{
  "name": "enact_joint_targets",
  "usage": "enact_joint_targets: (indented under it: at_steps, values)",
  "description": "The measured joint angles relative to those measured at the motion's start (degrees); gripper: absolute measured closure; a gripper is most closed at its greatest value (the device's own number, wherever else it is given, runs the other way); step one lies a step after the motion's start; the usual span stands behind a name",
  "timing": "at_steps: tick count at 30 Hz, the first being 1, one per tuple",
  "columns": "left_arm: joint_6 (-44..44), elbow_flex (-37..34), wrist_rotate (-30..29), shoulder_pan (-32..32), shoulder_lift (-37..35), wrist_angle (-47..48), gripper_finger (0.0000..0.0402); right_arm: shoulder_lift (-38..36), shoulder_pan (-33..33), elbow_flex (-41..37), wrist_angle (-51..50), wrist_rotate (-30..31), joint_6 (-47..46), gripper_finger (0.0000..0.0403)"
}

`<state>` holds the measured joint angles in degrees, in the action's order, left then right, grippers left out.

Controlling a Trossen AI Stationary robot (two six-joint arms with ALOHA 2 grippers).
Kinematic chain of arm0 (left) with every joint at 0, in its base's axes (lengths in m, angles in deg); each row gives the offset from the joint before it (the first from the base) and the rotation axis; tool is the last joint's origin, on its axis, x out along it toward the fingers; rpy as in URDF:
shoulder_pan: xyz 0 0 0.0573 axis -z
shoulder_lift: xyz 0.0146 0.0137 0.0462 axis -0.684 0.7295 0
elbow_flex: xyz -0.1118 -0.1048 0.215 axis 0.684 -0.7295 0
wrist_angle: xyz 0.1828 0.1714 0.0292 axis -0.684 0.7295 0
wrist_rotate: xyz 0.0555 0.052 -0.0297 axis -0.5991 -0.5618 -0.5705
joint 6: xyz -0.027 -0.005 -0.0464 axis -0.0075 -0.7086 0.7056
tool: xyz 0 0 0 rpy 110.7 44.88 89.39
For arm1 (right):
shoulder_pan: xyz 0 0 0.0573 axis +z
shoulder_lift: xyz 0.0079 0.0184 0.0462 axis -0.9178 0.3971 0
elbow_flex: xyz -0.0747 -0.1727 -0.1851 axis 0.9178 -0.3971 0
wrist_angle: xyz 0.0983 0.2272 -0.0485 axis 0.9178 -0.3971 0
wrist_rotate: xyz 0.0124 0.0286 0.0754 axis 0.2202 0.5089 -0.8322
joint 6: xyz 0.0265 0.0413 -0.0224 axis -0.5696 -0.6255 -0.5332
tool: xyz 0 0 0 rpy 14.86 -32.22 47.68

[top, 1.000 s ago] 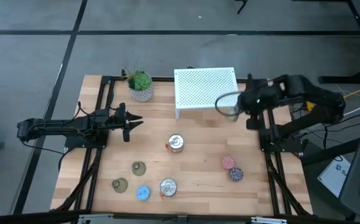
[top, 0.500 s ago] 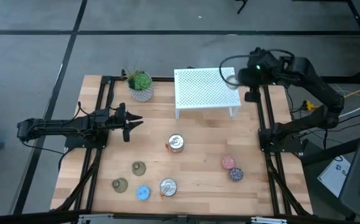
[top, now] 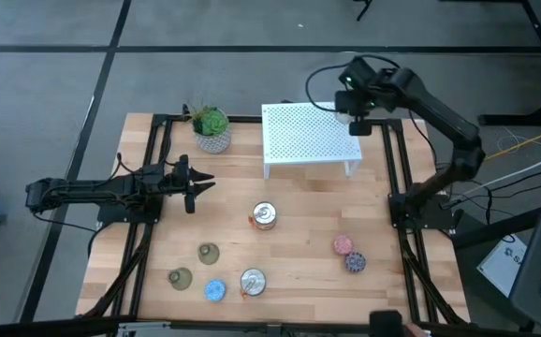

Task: Pick & Place candle stick holders
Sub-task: Put the top right green glass candle holder on the shelf

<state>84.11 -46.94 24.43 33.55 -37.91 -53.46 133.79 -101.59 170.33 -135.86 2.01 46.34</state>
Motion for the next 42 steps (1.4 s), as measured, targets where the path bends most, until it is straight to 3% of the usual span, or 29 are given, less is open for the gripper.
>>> enact_joint_targets:
  at_steps: [6, 15, 42]
  values:
    - [0.0, 0.0, 0.0, 0.0, 0.0, 0.0, 0.0294, 4.1, -3.6, 0.0, 5.1, -0.4, 1.1, 0.0381]
    - [0.0, 0.0, 0.0, 0.0, 0.0, 0.0, 0.0294, 5.8, -9.8, 0.0, 5.2, -6.5, -2.5, 0.0381]
    - [0.0, 0.0, 0.0, 0.0, 0.0, 0.0, 0.0294, 6.0, -9.2, 0.0, 5.6, -10.6, -3.5, 0.0381]
